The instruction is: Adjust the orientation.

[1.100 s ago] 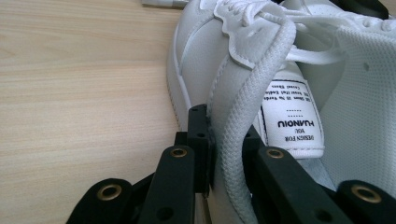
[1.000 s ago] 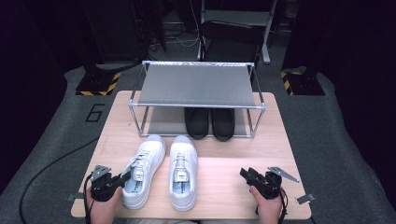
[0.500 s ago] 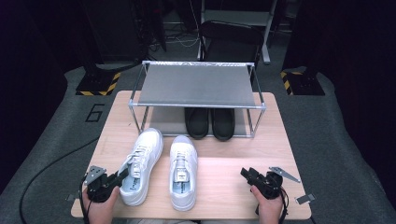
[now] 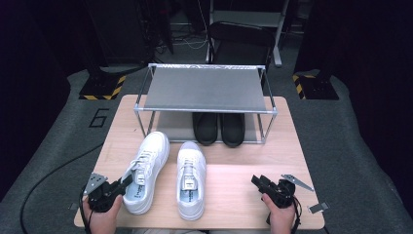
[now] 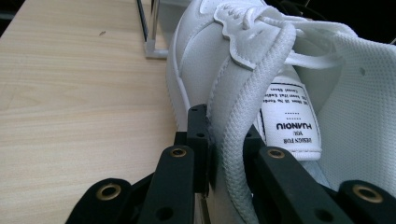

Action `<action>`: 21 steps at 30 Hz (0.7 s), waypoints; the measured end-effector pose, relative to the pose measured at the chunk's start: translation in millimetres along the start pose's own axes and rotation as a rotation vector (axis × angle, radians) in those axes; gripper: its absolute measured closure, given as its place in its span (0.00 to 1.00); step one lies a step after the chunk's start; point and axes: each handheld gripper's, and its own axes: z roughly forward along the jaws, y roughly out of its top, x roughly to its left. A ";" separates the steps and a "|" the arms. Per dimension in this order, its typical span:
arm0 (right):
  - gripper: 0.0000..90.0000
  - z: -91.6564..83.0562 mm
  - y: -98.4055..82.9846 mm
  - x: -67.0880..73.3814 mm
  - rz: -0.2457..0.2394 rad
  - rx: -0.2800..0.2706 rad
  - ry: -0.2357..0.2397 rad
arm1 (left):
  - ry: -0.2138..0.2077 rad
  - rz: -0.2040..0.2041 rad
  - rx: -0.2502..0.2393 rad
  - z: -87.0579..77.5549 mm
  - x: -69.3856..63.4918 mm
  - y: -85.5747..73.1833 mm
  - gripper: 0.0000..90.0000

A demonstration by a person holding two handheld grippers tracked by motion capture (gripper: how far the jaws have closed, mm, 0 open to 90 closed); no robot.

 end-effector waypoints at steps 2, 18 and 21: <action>0.57 -1.0 0.0 0.6 0.015 0.010 -0.006 | -0.003 -0.004 -0.013 -1.7 -0.1 0.9 0.91; 0.57 -0.9 -0.3 -2.5 0.034 0.004 0.002 | -0.026 -0.012 -0.094 -13.6 -1.4 10.9 0.90; 0.57 -0.9 -0.4 -2.7 0.036 0.001 0.001 | -0.029 -0.014 -0.095 -15.5 -2.6 12.9 0.90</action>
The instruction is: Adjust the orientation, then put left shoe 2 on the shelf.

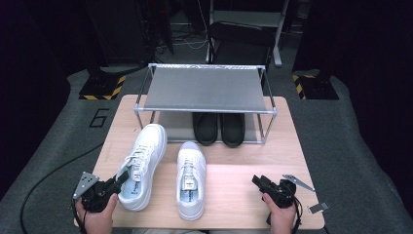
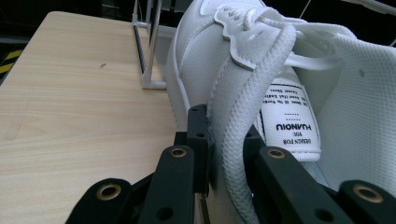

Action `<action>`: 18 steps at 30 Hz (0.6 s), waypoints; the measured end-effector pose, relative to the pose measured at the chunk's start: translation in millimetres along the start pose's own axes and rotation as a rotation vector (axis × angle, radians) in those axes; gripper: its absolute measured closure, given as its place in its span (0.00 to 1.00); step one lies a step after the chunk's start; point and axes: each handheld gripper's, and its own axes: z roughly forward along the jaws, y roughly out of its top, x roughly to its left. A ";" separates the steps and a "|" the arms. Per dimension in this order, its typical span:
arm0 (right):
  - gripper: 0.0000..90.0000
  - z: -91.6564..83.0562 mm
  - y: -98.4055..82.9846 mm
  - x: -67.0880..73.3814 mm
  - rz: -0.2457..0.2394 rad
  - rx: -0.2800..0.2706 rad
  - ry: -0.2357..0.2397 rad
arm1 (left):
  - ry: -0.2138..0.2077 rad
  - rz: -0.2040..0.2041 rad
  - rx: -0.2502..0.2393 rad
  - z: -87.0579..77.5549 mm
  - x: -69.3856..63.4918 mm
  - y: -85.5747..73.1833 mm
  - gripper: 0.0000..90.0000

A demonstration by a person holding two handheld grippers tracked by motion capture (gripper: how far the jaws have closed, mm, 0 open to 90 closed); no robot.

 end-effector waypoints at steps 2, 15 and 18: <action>0.57 0.1 0.0 -0.1 0.000 -0.003 0.001 | -0.004 -0.001 -0.008 -1.0 -0.6 1.6 0.90; 0.57 -1.0 0.3 -2.0 0.024 -0.002 0.001 | -0.028 0.000 -0.058 -6.0 -5.7 12.5 0.91; 0.57 -0.9 0.3 -2.4 0.024 -0.002 0.002 | -0.029 0.000 -0.065 -7.9 -6.4 14.4 0.91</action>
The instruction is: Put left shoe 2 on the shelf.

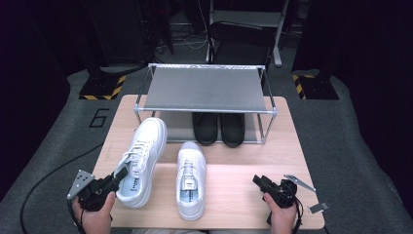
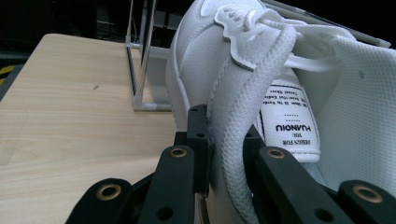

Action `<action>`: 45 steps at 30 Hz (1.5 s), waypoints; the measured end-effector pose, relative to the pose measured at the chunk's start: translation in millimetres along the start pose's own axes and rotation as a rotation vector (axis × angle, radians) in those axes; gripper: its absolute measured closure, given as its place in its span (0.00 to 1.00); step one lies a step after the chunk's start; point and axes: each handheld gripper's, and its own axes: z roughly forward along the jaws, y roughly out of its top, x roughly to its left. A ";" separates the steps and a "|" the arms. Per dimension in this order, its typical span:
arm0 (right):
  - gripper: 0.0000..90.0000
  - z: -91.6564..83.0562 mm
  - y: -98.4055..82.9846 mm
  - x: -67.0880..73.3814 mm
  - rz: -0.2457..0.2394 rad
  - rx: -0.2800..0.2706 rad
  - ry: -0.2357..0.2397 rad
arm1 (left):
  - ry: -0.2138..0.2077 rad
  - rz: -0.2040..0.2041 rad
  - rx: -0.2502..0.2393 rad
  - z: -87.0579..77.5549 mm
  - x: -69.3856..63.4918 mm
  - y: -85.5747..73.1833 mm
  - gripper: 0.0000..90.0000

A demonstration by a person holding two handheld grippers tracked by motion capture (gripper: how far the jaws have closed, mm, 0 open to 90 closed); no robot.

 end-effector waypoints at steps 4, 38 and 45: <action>0.57 0.1 -0.3 -0.7 0.000 -0.002 0.004 | 0.001 -0.001 -0.023 -2.6 -0.8 1.7 0.91; 0.57 -0.8 0.7 -5.1 0.019 -0.013 0.014 | -0.053 0.024 -0.171 29.7 -8.0 78.7 0.90; 0.57 -1.7 1.3 -5.6 0.029 -0.012 0.014 | -0.068 0.035 -0.164 52.8 -12.0 91.7 0.90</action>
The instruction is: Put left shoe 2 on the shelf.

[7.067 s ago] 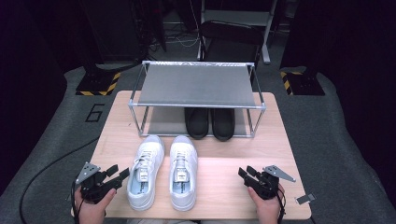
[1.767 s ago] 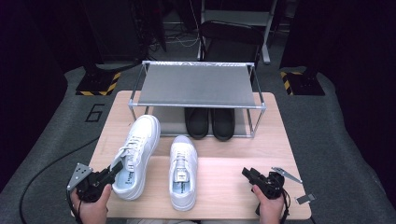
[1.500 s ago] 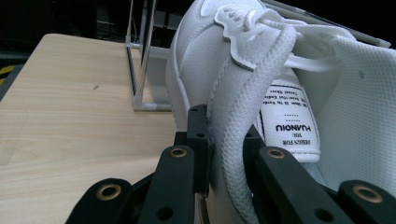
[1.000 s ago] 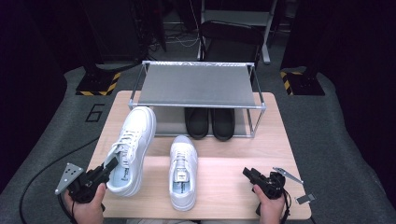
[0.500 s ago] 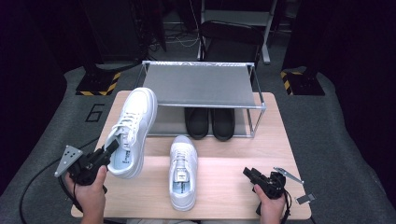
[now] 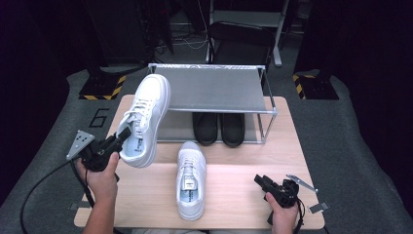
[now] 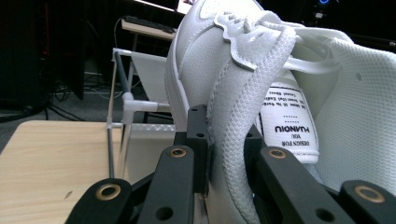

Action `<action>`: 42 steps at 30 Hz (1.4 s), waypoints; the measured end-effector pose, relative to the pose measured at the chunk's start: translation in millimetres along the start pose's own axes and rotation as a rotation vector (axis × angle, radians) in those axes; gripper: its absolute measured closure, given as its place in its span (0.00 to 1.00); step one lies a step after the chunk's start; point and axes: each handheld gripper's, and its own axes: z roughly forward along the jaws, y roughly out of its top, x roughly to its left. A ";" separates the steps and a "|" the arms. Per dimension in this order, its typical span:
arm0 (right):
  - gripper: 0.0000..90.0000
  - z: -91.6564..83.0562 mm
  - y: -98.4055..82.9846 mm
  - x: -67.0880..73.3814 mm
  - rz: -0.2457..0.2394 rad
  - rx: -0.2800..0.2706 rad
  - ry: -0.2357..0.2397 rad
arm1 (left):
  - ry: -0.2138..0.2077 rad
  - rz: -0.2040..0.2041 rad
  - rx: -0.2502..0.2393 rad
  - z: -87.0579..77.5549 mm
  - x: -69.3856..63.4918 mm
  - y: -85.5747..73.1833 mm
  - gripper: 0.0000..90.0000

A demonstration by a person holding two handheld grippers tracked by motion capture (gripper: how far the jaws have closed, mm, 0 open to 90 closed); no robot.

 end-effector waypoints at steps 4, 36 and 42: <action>0.57 -0.2 0.1 -0.2 0.000 0.000 -0.001 | -0.011 0.005 0.015 15.8 -4.5 4.2 0.90; 0.56 -3.4 3.3 -1.6 -0.001 -0.027 0.025 | -0.103 -0.008 0.029 104.6 -37.2 42.2 0.90; 0.56 -3.6 3.4 -1.7 -0.006 -0.025 0.023 | -0.090 0.011 0.046 123.1 -42.8 53.6 0.90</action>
